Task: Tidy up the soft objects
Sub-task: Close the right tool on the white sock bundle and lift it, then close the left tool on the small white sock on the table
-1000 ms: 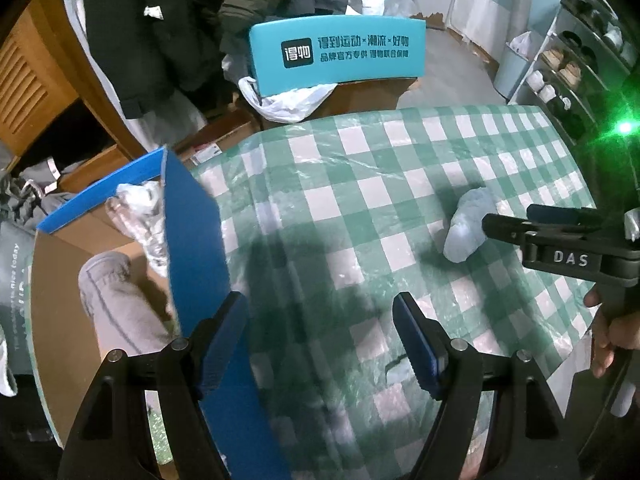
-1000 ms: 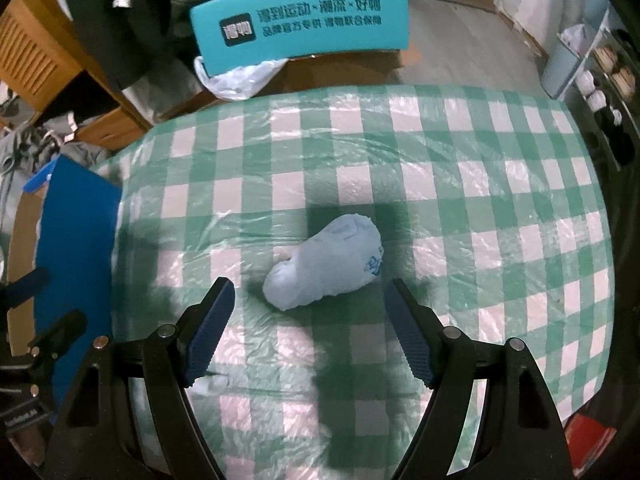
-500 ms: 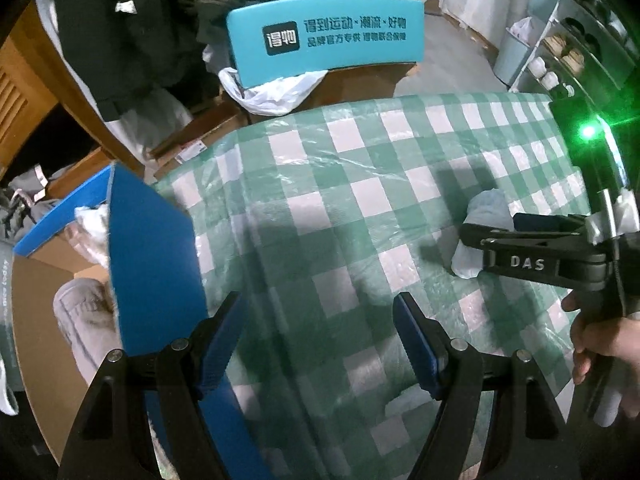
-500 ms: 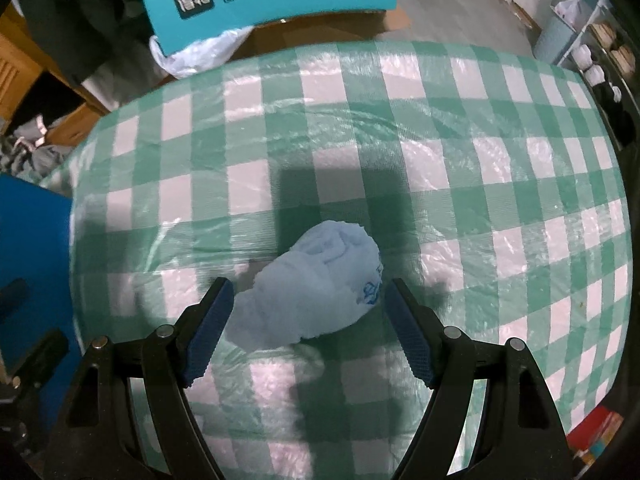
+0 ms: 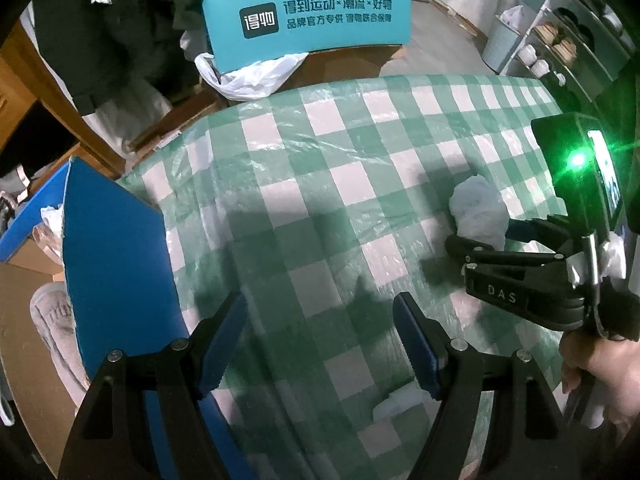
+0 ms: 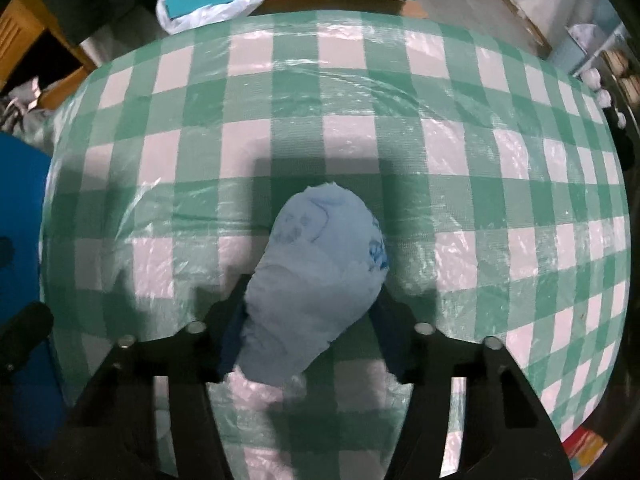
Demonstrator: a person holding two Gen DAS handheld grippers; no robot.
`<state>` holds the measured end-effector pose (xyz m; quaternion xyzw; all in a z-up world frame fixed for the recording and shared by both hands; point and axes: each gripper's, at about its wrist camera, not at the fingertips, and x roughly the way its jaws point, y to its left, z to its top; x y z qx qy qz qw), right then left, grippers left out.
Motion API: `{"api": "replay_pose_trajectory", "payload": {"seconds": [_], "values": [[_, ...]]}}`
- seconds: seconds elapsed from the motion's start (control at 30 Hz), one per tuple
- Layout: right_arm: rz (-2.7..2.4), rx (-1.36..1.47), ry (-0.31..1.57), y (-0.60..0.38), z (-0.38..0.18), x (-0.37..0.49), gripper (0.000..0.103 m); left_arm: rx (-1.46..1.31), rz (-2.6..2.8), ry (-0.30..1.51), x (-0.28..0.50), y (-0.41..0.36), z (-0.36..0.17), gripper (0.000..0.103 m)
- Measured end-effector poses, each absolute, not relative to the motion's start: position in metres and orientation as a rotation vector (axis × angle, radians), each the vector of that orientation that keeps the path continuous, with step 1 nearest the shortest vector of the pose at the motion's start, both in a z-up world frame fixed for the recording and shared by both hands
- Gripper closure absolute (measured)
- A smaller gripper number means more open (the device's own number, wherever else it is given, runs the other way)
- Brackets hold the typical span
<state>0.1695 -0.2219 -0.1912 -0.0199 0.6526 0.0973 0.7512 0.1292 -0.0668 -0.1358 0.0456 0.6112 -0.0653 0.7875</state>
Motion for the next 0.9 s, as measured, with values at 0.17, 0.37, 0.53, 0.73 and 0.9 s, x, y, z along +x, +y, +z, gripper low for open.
{"api": "replay_pose_trajectory", "payload": {"seconds": [0.17, 0.37, 0.53, 0.73, 0.9], "values": [[0.253, -0.059, 1.418, -0.22, -0.183, 0.155, 0.05, 0.08, -0.156, 1.344, 0.122, -0.066, -0.14, 0.026], [0.267, -0.039, 1.408, -0.228, -0.169, 0.135, 0.05, 0.081, -0.172, 1.355, 0.11, -0.067, -0.139, 0.026], [0.279, -0.022, 1.402, -0.242, -0.162, 0.124, 0.05, 0.132, -0.228, 1.368, 0.093, -0.078, -0.141, 0.026], [0.294, -0.001, 1.388, -0.25, -0.148, 0.11, 0.05, 0.176, -0.279, 1.361, 0.072, -0.089, -0.143, 0.026], [0.301, 0.008, 1.378, -0.264, -0.138, 0.099, 0.05, 0.197, -0.295, 1.36, 0.064, -0.093, -0.147, 0.026]]}}
